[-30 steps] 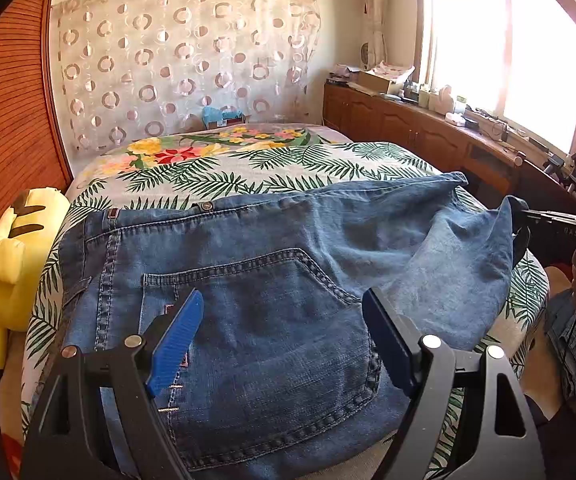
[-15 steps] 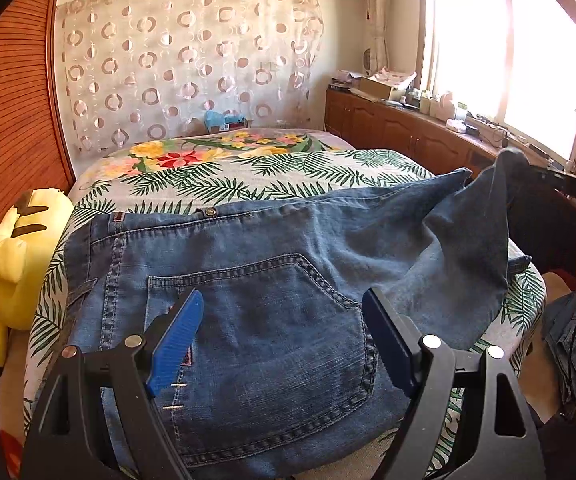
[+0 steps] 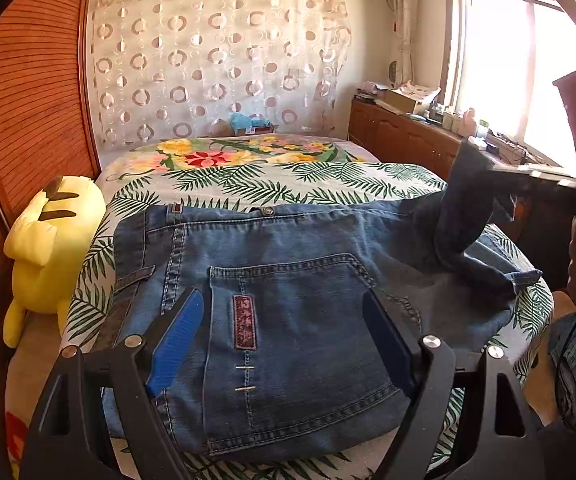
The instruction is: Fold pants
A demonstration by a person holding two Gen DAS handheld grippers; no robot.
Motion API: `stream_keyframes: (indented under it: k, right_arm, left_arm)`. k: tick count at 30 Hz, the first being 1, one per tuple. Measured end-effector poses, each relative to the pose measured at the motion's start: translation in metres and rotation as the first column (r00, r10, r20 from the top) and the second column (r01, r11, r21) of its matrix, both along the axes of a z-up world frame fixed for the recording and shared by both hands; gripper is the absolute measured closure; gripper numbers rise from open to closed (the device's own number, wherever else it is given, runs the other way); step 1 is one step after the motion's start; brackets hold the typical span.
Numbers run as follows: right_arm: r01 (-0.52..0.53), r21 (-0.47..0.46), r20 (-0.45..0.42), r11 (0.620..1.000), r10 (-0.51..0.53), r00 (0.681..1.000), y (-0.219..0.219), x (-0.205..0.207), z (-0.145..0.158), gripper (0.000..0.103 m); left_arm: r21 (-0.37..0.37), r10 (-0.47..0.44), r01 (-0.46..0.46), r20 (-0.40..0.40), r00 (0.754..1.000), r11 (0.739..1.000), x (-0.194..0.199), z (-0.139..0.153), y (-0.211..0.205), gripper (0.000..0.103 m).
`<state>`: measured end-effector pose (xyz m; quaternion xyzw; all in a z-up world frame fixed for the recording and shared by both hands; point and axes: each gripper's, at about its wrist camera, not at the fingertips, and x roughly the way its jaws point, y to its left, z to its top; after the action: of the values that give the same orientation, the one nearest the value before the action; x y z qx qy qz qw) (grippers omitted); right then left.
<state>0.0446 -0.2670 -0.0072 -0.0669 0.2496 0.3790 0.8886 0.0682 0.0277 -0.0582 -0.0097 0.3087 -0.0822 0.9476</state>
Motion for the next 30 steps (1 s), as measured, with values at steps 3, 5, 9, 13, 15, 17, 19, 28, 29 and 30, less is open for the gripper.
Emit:
stream_keyframes:
  k: [3,5,9,13,15,17,19,28,29,30]
  right_arm:
    - [0.036,-0.043,-0.078,0.998,-0.04,0.996,0.006,0.019,-0.018,0.094]
    - [0.041,-0.054,-0.094,0.998,-0.046,0.994,0.01,0.026,-0.024,0.088]
    - [0.062,-0.068,-0.114,0.996,-0.07,0.991,0.01,0.034,-0.026,0.068]
    - [0.091,-0.047,-0.075,0.995,-0.095,0.993,-0.007,0.01,-0.009,0.058]
    - [0.11,-0.035,-0.054,0.993,-0.112,0.992,-0.02,-0.002,0.0,0.056]
    - [0.141,-0.029,-0.027,0.99,-0.142,0.99,-0.032,-0.017,0.005,0.055]
    - [0.175,-0.02,-0.011,0.984,-0.175,0.985,-0.046,-0.028,0.007,0.053]
    - [0.358,-0.03,-0.034,0.933,-0.359,0.933,-0.102,-0.038,-0.014,0.051]
    - [0.367,-0.035,-0.049,0.93,-0.368,0.928,-0.104,-0.037,-0.018,0.051]
    - [0.374,-0.039,-0.065,0.927,-0.376,0.924,-0.105,-0.034,-0.022,0.051]
  left_arm:
    - [-0.005,-0.002,0.002,-0.009,1.0,1.0,0.001,-0.004,0.0,0.021]
    - [-0.006,-0.006,0.006,-0.014,1.0,1.0,0.003,-0.005,-0.002,0.021]
    - [-0.007,-0.024,0.024,-0.017,1.0,1.0,0.004,-0.006,-0.011,0.021]
    - [-0.007,-0.046,0.046,-0.017,0.999,0.999,0.006,-0.005,-0.019,0.021]
    - [-0.005,-0.063,0.063,-0.018,0.998,0.998,0.007,-0.004,-0.025,0.021]
    - [0.004,-0.084,0.084,-0.015,0.996,0.996,0.009,-0.002,-0.033,0.021]
    - [0.008,-0.114,0.114,-0.009,0.993,0.993,0.011,0.002,-0.042,0.021]
    - [-0.002,-0.248,0.248,0.031,0.968,0.969,0.011,0.024,-0.091,0.021]
    - [-0.008,-0.259,0.259,0.034,0.965,0.966,0.011,0.026,-0.095,0.021]
    - [-0.014,-0.268,0.268,0.038,0.963,0.963,0.011,0.029,-0.099,0.021]
